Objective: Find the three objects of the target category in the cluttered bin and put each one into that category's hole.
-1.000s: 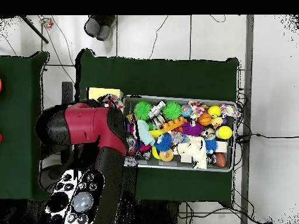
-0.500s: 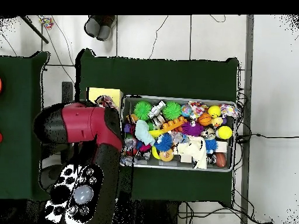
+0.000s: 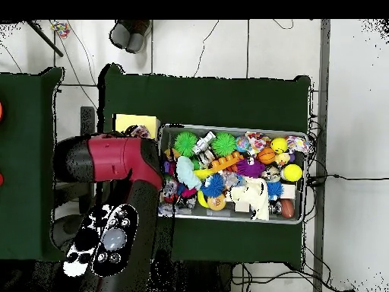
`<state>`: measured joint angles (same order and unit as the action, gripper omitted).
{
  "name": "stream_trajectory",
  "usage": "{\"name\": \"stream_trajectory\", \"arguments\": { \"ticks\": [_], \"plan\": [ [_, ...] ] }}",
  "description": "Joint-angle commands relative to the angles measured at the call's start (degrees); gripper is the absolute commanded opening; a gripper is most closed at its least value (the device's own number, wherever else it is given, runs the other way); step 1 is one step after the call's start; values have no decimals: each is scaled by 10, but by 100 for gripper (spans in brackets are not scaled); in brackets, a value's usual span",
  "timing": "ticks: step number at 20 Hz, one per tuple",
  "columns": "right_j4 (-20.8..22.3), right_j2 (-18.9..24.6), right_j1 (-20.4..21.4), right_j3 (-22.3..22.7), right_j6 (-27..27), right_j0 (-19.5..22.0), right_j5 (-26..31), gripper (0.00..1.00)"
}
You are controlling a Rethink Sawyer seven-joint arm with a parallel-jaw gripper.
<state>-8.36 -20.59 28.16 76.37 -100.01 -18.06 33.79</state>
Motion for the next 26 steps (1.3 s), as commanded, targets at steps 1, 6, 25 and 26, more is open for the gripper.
{"name": "stream_trajectory", "arguments": {
  "ticks": [1, 6, 25, 26],
  "plan": [
    [-12, 62, -40, 13, -88, 34, 21, 0],
    [-7, 39, -23, 4, -87, 39, 57, 0],
    [-1, -50, -50, -53, -150, -14, 134, 0],
    [-3, -50, -51, -54, -153, -18, 136, 0]
  ]
}}
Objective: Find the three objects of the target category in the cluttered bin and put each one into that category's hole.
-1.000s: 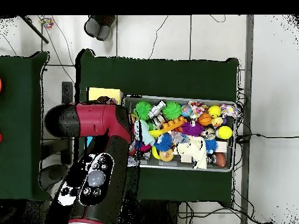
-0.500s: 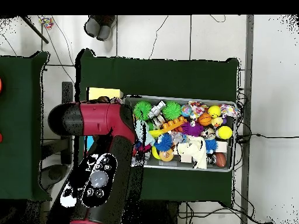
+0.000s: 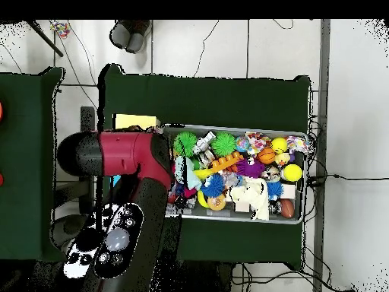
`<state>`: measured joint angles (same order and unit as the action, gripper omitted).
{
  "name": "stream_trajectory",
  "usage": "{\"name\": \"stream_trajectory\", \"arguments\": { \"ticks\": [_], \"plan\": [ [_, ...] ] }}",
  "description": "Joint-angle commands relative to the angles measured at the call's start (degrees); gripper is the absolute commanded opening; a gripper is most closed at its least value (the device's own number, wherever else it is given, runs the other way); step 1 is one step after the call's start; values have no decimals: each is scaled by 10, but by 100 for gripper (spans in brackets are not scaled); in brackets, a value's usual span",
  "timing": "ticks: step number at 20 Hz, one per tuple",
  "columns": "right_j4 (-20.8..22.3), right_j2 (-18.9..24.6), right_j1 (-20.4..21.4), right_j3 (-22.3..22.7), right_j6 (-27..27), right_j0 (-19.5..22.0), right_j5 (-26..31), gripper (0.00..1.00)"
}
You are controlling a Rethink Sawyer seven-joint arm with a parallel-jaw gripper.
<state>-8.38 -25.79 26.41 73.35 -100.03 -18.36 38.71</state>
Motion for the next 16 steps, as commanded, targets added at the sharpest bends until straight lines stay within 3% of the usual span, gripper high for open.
{"name": "stream_trajectory", "arguments": {
  "ticks": [1, 6, 16],
  "plan": [
    [-7, 4, -35, -28, -152, -18, 90, 0],
    [-34, 41, -42, -47, -146, -10, 75, 0],
    [-62, 136, -55, -83, -45, 42, 73, 0]
  ]
}}
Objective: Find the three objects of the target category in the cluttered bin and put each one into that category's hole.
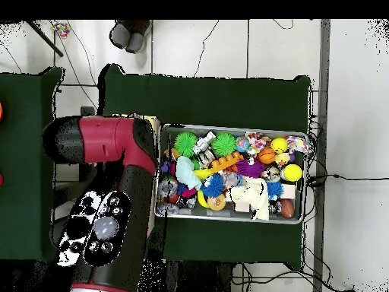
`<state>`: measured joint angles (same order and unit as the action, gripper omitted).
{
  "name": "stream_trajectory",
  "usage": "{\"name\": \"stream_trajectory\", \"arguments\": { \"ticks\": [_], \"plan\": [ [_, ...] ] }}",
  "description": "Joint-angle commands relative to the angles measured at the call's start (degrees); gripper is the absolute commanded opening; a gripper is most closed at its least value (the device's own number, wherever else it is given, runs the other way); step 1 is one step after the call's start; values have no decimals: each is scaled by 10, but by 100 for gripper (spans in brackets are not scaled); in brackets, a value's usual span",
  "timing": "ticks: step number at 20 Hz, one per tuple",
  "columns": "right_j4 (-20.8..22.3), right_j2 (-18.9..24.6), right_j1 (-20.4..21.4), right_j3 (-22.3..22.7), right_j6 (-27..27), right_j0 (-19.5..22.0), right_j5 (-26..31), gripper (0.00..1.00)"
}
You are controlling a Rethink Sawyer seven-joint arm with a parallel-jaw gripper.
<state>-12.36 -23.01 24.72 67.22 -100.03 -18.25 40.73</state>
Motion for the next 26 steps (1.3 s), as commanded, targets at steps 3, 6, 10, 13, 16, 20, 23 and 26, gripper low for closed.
{"name": "stream_trajectory", "arguments": {
  "ticks": [3, 6, 10, 13, 16, 20, 23, 26],
  "plan": [
    [-14, 133, -33, -13, -12, 52, 53, 0],
    [-6, 164, -30, -4, 21, 68, 47, 0],
    [6, 191, -27, 13, 27, 81, 11, 0],
    [16, 193, -23, 23, 14, 83, 3, 0],
    [17, 198, -16, 44, -3, 86, -9, 0],
    [12, 224, -5, 73, 1, 103, -33, 0],
    [18, 236, 2, 87, 5, 113, -44, 0],
    [24, 252, 9, 105, 12, 130, -65, 0]
  ]
}}
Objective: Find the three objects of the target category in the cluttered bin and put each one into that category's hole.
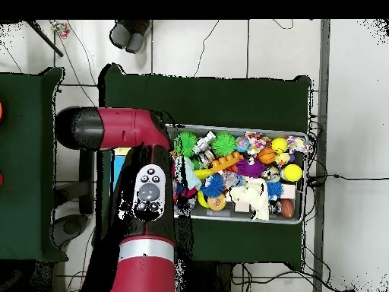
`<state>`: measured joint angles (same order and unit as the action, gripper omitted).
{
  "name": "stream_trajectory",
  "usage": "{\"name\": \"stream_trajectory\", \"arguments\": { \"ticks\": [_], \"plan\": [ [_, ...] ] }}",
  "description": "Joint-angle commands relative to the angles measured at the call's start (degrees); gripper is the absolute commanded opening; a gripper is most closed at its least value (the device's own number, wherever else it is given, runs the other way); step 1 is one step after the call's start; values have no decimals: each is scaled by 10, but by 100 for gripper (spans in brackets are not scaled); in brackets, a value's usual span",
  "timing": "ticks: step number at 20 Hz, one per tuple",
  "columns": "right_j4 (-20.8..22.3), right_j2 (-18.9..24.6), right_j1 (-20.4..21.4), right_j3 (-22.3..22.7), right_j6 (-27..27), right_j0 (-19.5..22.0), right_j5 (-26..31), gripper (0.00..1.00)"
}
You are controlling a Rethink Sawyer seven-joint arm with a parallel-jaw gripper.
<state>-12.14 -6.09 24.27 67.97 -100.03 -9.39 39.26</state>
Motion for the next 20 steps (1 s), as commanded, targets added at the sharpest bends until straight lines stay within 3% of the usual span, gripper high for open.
{"name": "stream_trajectory", "arguments": {
  "ticks": [1, 7, 11, 16, 20],
  "plan": [
    [23, 94, 18, 112, 17, 50, -64, 0],
    [36, 142, 56, 188, 36, 100, -101, 0],
    [55, 144, 73, 212, 27, 107, -97, 0],
    [86, 95, 79, 210, -28, 87, -120, 0],
    [117, 27, 73, 189, -73, 50, -116, 0]
  ]
}}
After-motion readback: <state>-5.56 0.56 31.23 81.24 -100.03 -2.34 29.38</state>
